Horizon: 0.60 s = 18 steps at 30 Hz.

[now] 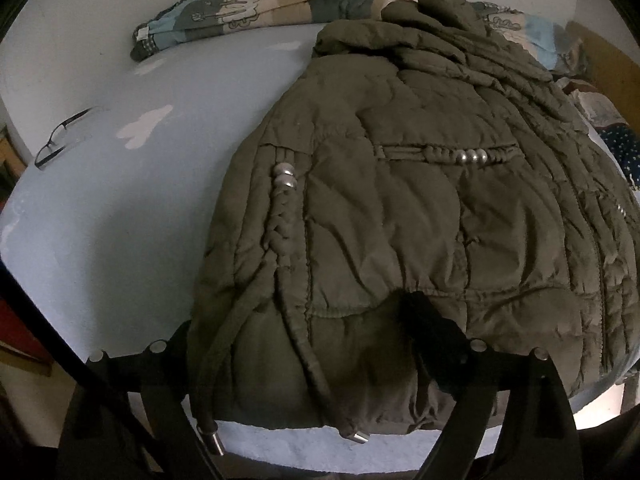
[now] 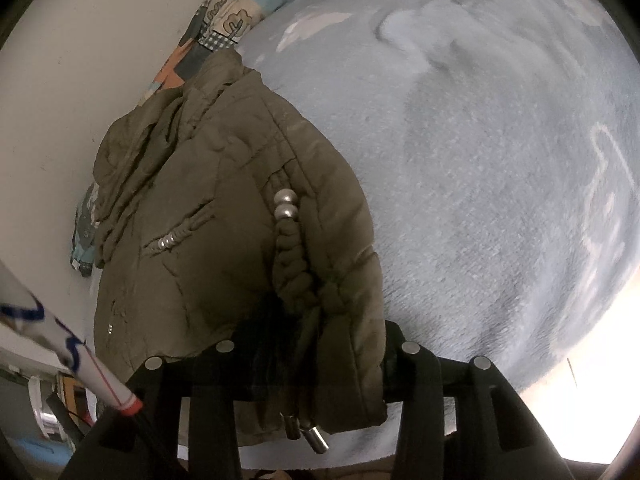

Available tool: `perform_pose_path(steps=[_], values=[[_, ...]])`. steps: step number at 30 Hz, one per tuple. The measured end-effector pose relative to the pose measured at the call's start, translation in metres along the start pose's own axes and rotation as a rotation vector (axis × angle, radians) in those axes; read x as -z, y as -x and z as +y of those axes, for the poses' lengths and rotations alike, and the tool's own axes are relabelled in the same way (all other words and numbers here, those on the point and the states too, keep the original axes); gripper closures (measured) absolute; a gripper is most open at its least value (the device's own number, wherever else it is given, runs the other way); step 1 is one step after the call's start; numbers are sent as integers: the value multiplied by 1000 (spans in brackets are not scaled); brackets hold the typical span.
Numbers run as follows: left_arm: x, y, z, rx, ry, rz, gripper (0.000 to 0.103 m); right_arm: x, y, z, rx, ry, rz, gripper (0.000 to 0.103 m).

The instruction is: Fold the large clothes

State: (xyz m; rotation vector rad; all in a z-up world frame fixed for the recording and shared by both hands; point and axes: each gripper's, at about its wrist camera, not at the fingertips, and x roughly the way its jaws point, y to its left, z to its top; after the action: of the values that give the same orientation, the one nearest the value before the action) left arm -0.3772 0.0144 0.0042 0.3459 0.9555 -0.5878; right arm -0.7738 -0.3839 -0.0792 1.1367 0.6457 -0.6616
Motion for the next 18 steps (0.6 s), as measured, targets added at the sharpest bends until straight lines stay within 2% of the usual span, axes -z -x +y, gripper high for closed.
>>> perform_pose_path(steps=[5,18], values=[[-1,-1,-3,-13,0,4,8,1,3,-8,-33,-40,5,59],[-5,-4,-5,-38,-18,16,5,3,4,-5,-43,-55,-6,60]])
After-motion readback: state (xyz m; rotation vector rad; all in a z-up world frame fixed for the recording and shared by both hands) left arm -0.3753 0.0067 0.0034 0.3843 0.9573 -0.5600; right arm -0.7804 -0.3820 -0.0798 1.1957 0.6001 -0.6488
